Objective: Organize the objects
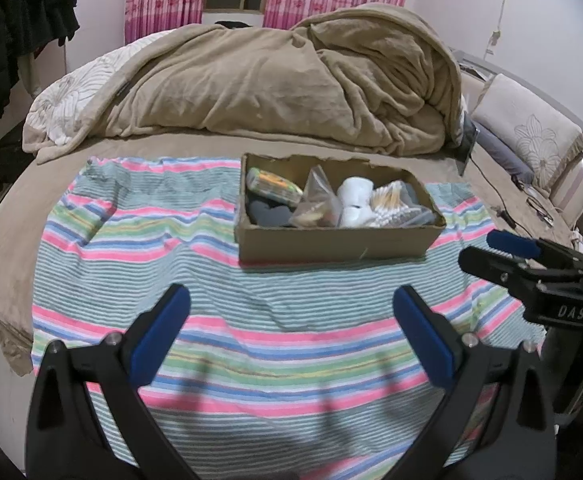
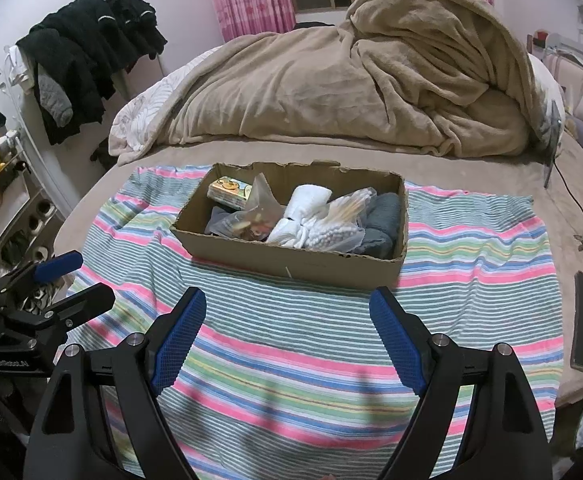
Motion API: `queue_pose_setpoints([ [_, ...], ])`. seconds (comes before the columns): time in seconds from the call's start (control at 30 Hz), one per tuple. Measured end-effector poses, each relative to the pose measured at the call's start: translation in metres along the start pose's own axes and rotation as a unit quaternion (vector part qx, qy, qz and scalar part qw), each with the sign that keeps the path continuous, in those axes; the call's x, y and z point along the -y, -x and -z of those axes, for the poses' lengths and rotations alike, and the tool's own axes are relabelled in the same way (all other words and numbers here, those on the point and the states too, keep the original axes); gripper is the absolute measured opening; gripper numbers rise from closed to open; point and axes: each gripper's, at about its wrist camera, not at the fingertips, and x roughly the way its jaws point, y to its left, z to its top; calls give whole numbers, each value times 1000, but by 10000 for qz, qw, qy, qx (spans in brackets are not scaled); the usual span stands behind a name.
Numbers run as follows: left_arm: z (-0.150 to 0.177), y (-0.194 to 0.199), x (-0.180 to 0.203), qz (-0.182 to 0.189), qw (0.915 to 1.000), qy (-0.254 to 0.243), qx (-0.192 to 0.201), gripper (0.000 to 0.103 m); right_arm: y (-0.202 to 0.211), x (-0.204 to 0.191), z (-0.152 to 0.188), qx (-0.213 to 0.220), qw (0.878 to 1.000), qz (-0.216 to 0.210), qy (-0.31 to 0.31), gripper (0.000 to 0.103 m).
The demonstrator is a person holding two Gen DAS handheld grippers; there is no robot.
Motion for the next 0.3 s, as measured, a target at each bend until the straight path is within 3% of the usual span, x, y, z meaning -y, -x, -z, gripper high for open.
queue_pose_setpoints([
  [0.3,-3,-13,-6,-29,10000,-46,-69,102,-8,2,-1,-68,10000,8,-16,86],
])
